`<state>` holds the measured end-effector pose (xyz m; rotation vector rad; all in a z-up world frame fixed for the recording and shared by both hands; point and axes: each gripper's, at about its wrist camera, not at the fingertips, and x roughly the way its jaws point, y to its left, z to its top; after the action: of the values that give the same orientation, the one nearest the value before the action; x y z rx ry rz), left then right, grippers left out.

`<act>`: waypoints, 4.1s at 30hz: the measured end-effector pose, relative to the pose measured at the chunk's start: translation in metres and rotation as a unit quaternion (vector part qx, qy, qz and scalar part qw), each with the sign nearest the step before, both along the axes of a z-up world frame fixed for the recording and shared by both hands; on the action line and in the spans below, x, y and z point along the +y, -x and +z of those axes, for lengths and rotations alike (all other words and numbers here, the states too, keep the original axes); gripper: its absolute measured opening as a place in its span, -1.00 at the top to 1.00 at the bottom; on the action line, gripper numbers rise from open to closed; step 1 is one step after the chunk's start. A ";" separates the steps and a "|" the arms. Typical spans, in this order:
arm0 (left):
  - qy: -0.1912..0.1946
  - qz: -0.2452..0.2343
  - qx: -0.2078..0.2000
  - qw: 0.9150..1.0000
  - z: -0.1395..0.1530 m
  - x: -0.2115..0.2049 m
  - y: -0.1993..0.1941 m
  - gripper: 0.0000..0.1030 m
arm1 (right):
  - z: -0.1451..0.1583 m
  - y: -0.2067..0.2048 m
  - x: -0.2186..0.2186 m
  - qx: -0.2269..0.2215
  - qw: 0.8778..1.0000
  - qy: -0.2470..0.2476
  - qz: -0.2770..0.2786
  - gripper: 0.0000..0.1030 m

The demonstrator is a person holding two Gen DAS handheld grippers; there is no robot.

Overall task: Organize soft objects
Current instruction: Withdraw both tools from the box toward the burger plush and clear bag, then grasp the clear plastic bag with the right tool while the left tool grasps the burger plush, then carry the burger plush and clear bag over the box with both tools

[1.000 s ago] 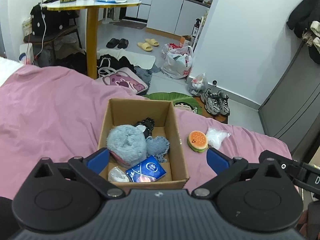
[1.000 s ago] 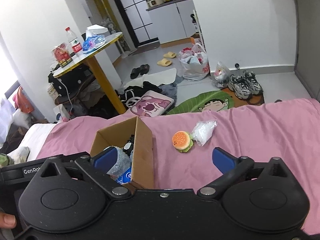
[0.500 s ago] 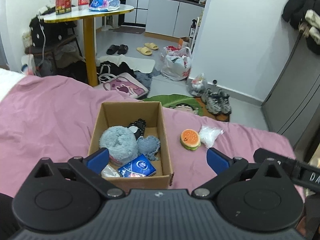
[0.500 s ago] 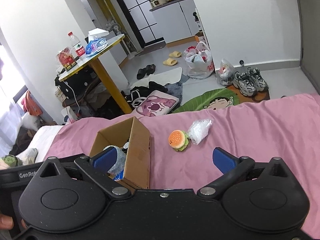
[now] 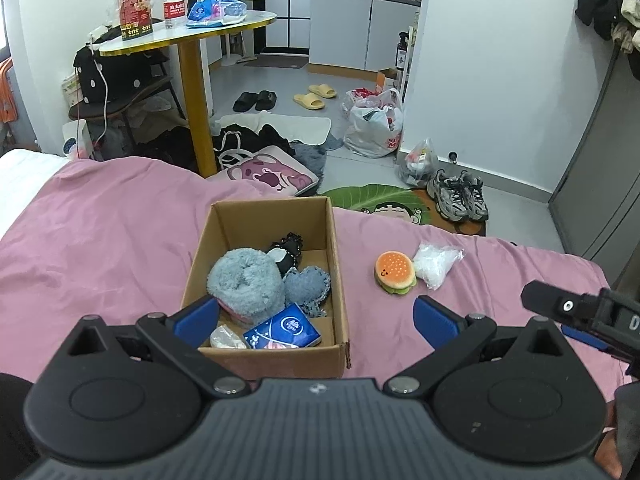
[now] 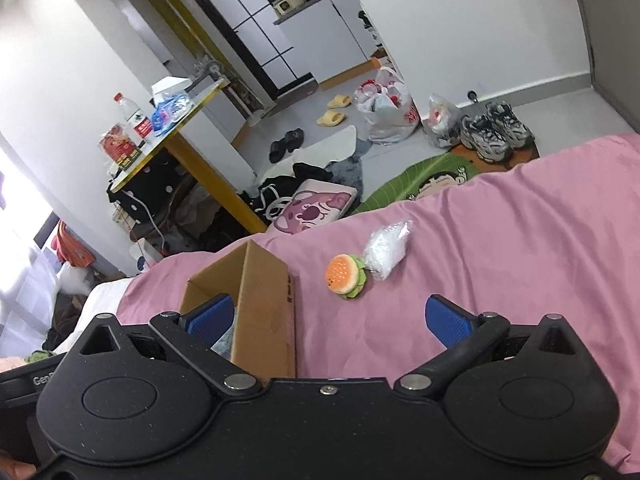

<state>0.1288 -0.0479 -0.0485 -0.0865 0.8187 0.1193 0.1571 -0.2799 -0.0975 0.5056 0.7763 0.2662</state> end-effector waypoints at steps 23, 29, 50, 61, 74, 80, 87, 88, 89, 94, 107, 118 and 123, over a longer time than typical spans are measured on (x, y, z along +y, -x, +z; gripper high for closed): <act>0.022 -0.006 0.005 1.000 -0.038 -0.046 -0.065 -0.67 | -0.041 -0.055 -0.013 0.040 0.996 -0.070 -0.021 -0.26; 0.019 0.000 0.017 1.000 -0.051 -0.057 -0.088 -0.55 | -0.047 -0.074 -0.014 0.045 0.997 -0.064 -0.026 -0.12; 0.044 0.037 0.076 0.995 -0.116 -0.072 -0.146 -0.16 | -0.099 -0.135 -0.008 0.124 0.989 -0.081 -0.024 0.06; 0.044 0.039 0.099 0.993 -0.141 -0.075 -0.164 -0.16 | -0.121 -0.148 -0.004 0.153 0.984 -0.090 -0.014 0.08; 0.040 0.037 0.118 0.992 -0.159 -0.075 -0.174 -0.23 | -0.127 -0.145 -0.008 0.150 0.983 -0.104 -0.018 0.60; 0.059 0.033 0.113 0.991 -0.157 -0.070 -0.172 0.20 | -0.120 -0.134 -0.012 0.144 0.985 -0.091 -0.033 0.62; 0.056 0.017 0.095 0.994 -0.140 -0.071 -0.155 0.24 | -0.104 -0.111 -0.021 0.126 0.988 -0.073 -0.058 0.64; 0.058 0.014 0.093 0.994 -0.137 -0.070 -0.152 0.24 | -0.101 -0.107 -0.021 0.122 0.988 -0.070 -0.060 0.64; 0.060 0.012 0.092 0.994 -0.134 -0.069 -0.149 0.24 | -0.098 -0.104 -0.022 0.118 0.989 -0.067 -0.062 0.64; 0.048 -0.005 0.080 0.996 -0.122 -0.070 -0.134 0.24 | -0.083 -0.093 -0.024 0.097 0.991 -0.046 -0.075 0.64; 0.047 -0.036 0.050 0.997 -0.092 -0.068 -0.091 0.24 | -0.060 -0.052 -0.016 0.055 0.994 -0.017 -0.093 0.64; 0.052 -0.038 0.024 0.998 -0.064 -0.046 -0.051 0.24 | -0.041 -0.020 -0.003 0.026 0.995 -0.014 -0.100 0.64; 0.061 -0.034 0.013 0.997 -0.050 -0.030 -0.033 0.24 | -0.033 -0.009 0.000 0.015 0.994 -0.014 -0.104 0.64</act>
<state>0.1615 -0.0776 -0.0984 -0.1733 0.8547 0.0067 0.1661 -0.2798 -0.1308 0.6130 0.7426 0.0757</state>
